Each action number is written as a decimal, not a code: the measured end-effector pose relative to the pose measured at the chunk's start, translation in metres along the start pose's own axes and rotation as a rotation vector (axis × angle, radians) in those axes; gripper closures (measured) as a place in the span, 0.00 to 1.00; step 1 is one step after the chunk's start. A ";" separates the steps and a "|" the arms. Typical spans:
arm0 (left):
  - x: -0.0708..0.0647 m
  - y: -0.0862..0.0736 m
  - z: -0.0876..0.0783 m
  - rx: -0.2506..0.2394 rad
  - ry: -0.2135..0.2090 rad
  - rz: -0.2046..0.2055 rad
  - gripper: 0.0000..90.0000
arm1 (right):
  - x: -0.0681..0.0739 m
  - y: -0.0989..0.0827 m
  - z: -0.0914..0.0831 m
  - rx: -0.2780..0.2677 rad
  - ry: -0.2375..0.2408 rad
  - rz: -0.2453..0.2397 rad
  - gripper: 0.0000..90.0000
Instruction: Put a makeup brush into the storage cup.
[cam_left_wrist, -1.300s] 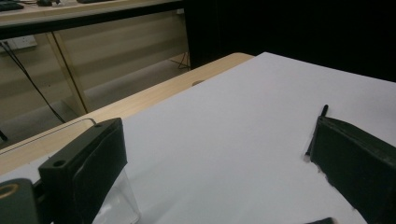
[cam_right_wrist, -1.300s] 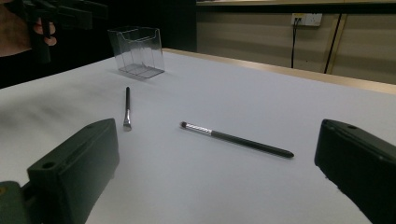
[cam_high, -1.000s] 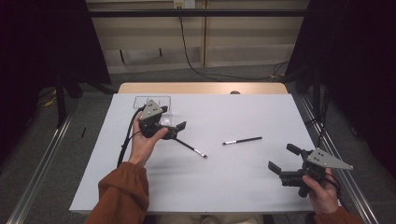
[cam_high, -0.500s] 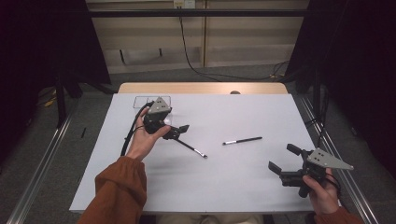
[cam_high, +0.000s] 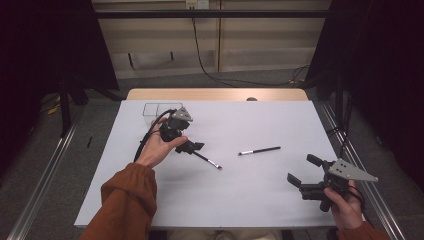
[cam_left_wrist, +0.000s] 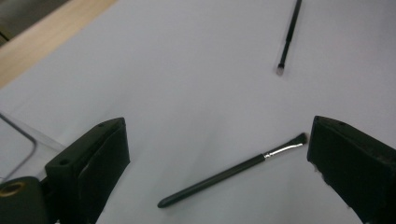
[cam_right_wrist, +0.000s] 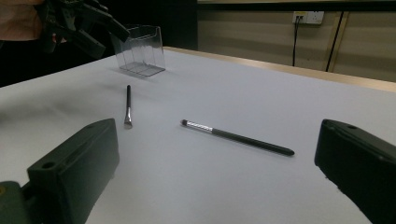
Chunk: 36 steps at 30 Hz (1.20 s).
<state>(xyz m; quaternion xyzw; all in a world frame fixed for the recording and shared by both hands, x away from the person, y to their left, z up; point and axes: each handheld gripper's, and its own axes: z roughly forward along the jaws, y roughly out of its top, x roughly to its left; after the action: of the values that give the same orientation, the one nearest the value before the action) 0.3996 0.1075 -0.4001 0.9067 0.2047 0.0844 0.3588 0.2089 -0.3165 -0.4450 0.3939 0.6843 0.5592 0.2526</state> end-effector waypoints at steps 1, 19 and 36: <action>0.000 0.000 0.001 0.011 0.000 0.005 0.06 | 0.000 0.000 0.000 0.001 0.001 0.000 0.00; -0.007 0.005 0.030 0.262 -0.067 0.101 0.07 | 0.000 0.000 0.001 0.005 0.006 0.003 0.00; -0.018 0.011 0.055 0.348 -0.148 0.198 0.14 | 0.000 -0.001 0.001 0.017 0.012 0.000 0.00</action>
<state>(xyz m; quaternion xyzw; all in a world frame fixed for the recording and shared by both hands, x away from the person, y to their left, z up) 0.4026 0.0589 -0.4326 0.9745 0.0991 0.0156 0.2008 0.2096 -0.3157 -0.4464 0.3928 0.6904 0.5559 0.2452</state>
